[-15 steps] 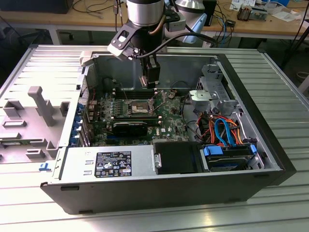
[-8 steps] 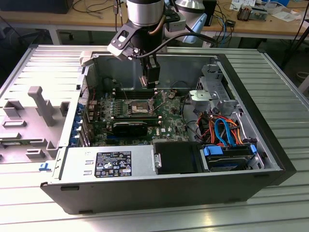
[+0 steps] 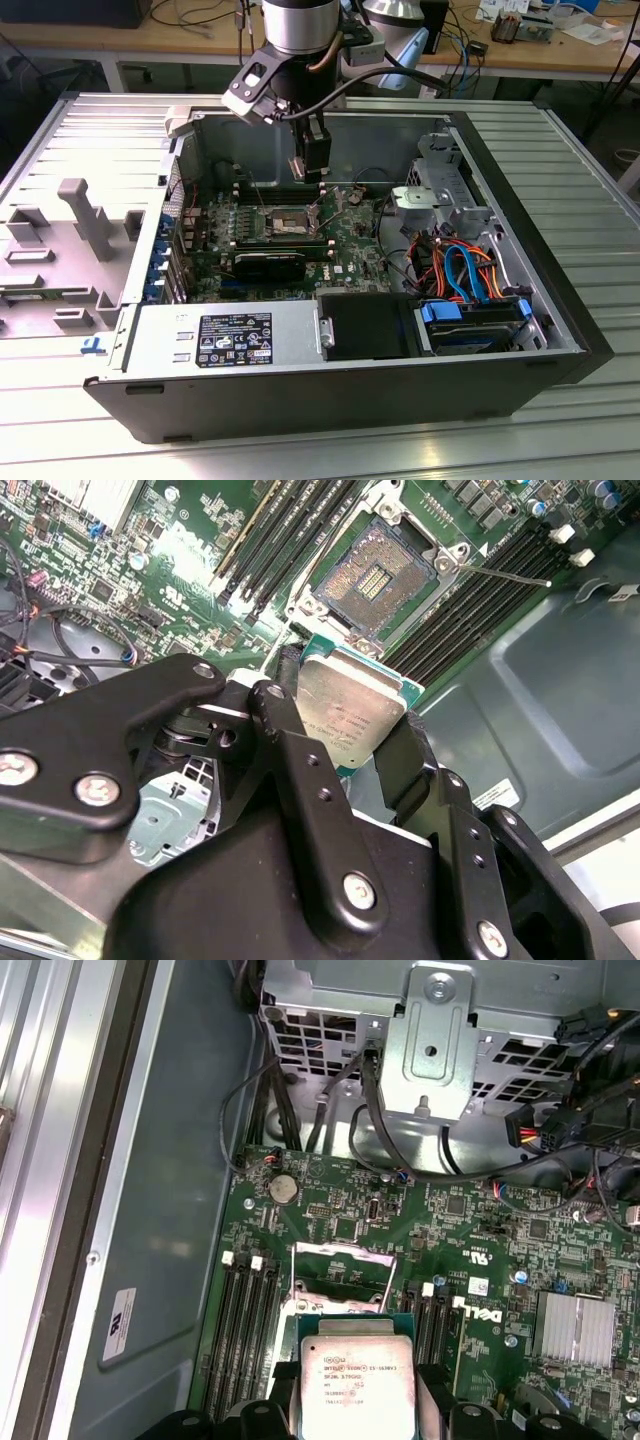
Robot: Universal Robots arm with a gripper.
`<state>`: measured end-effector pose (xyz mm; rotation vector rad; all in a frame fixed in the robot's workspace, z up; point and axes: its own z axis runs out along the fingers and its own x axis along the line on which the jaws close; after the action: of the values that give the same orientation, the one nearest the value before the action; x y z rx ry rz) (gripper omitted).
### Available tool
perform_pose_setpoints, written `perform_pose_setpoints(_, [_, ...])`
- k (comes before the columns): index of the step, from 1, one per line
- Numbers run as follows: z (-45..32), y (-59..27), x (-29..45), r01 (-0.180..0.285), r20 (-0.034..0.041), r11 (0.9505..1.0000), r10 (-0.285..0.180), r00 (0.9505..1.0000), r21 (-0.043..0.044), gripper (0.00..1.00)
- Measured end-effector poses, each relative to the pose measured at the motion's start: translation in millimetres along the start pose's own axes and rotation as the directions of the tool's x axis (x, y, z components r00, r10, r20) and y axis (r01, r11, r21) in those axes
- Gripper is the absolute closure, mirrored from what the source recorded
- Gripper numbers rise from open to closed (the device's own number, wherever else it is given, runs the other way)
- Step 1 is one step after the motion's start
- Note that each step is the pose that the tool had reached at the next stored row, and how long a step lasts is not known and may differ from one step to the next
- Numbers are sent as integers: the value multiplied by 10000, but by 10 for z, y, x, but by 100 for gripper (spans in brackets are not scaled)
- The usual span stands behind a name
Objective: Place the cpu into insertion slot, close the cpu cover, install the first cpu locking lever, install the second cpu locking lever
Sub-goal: 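Place the cpu into insertion slot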
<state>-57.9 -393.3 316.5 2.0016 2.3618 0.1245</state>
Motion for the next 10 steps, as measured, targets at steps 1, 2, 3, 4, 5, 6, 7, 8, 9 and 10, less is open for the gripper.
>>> perform_pose_setpoints(1, [0,0,0,-8,1,10000,8,10000,0,45])
perform_pose_setpoints(2, [0,0,0,-17,1,10000,17,10000,-1,45])
perform_pose_setpoints(3, [0,0,0,-31,3,10000,31,10000,-1,45])
perform_pose_setpoints(4, [0,0,0,-40,3,10000,40,10000,-1,45])
perform_pose_setpoints(5, [0,0,0,-47,4,10000,47,10000,-1,45])
perform_pose_setpoints(6, [0,0,0,-54,6,10000,54,10000,-1,45])
perform_pose_setpoints(7, [0,0,0,-60,6,10000,60,10000,-1,45])
perform_pose_setpoints(8, [0,0,0,-70,7,10000,70,10000,-1,45])
perform_pose_setpoints(9, [0,0,0,-85,8,10000,85,10000,-2,45])
perform_pose_setpoints(10, [0,0,0,-93,9,10000,93,10000,-2,45])
